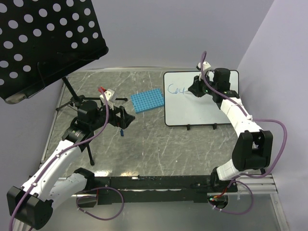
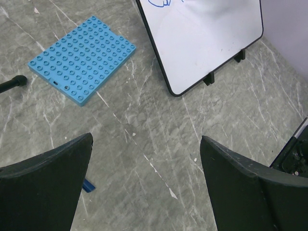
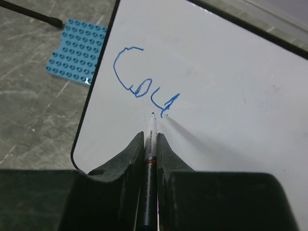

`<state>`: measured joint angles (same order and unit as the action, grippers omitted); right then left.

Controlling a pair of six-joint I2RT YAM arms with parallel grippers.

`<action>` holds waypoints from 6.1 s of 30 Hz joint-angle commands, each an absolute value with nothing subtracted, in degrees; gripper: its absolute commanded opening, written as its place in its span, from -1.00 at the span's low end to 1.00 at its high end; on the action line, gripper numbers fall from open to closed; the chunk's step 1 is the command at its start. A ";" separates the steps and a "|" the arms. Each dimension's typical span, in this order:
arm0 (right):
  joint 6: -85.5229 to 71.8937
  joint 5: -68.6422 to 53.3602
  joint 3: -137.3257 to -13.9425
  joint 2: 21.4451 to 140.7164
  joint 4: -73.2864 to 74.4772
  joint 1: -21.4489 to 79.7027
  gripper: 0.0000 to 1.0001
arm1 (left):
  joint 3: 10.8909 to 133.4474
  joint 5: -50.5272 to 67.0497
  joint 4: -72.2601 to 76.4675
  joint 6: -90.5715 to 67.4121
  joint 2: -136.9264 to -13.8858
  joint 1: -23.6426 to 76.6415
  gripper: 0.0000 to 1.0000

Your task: Write a sentence on the whiteboard

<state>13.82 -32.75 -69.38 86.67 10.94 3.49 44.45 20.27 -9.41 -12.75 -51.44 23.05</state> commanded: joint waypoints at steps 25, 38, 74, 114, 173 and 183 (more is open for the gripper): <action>12.92 -36.03 -66.18 81.04 3.25 2.02 -1.00 | 44.65 21.01 -8.44 -12.57 -49.57 22.85 0.93; 13.10 -35.95 -65.83 80.95 2.99 1.84 -1.00 | 44.56 21.01 -8.44 -12.57 -49.57 22.85 0.93; 18.27 -36.30 -67.32 81.30 5.00 1.67 -1.00 | 44.56 20.92 -8.44 -12.48 -49.57 22.85 0.94; 24.08 -25.84 -69.26 85.25 3.08 5.89 -1.00 | 44.56 20.83 -8.44 -12.39 -50.27 22.85 0.94; 25.58 -26.89 -70.31 88.42 10.46 6.42 -1.00 | 44.56 20.65 -8.53 -12.30 -49.13 22.85 0.94; 24.79 -25.93 -70.40 88.51 9.41 6.42 -1.00 | 44.56 20.74 -8.53 -12.30 -49.39 22.85 0.93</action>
